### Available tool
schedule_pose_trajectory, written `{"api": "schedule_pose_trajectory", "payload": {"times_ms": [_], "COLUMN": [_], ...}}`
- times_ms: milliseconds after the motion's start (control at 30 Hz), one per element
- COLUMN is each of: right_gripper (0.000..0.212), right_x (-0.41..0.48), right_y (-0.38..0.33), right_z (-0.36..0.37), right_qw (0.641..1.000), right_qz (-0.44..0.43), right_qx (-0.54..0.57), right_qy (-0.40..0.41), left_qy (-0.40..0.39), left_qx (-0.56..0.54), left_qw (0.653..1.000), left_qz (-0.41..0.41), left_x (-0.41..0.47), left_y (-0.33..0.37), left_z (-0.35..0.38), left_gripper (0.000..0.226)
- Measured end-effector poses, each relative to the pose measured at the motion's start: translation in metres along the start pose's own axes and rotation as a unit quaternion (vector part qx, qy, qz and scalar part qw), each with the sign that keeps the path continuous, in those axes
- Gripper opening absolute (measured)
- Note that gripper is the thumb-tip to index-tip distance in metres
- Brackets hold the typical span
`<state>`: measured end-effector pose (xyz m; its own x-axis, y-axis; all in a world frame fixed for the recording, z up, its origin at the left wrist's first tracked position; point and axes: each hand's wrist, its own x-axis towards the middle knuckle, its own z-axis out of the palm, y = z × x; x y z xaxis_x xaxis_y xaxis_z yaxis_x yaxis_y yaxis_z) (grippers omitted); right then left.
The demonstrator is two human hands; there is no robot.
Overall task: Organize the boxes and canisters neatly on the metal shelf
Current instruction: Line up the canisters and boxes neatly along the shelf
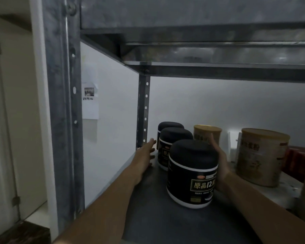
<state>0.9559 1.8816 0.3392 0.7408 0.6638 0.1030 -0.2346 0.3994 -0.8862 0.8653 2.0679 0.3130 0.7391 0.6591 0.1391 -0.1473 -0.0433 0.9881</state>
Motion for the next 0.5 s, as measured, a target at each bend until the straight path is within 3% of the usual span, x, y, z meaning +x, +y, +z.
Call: {"api": "schedule_pose_trajectory", "payload": {"times_ms": [300, 500], "right_gripper": [0.050, 0.062], "right_x": [0.0045, -0.0008], "right_y": [0.0022, 0.0000], "right_z": [0.0023, 0.0038], "right_qw": [1.000, 1.000], "right_qz": [0.001, 0.015], "right_qx": [0.012, -0.012], "right_qy": [0.002, -0.017], "left_qy": [-0.031, -0.026], "left_qx": [-0.028, -0.031], "left_qw": [0.999, 0.999], "left_qz": [-0.007, -0.001], "left_x": [0.0027, 0.0012], "left_y": [-0.0024, -0.0016], "left_z": [0.0005, 0.0023], "left_gripper": [0.060, 0.062]}}
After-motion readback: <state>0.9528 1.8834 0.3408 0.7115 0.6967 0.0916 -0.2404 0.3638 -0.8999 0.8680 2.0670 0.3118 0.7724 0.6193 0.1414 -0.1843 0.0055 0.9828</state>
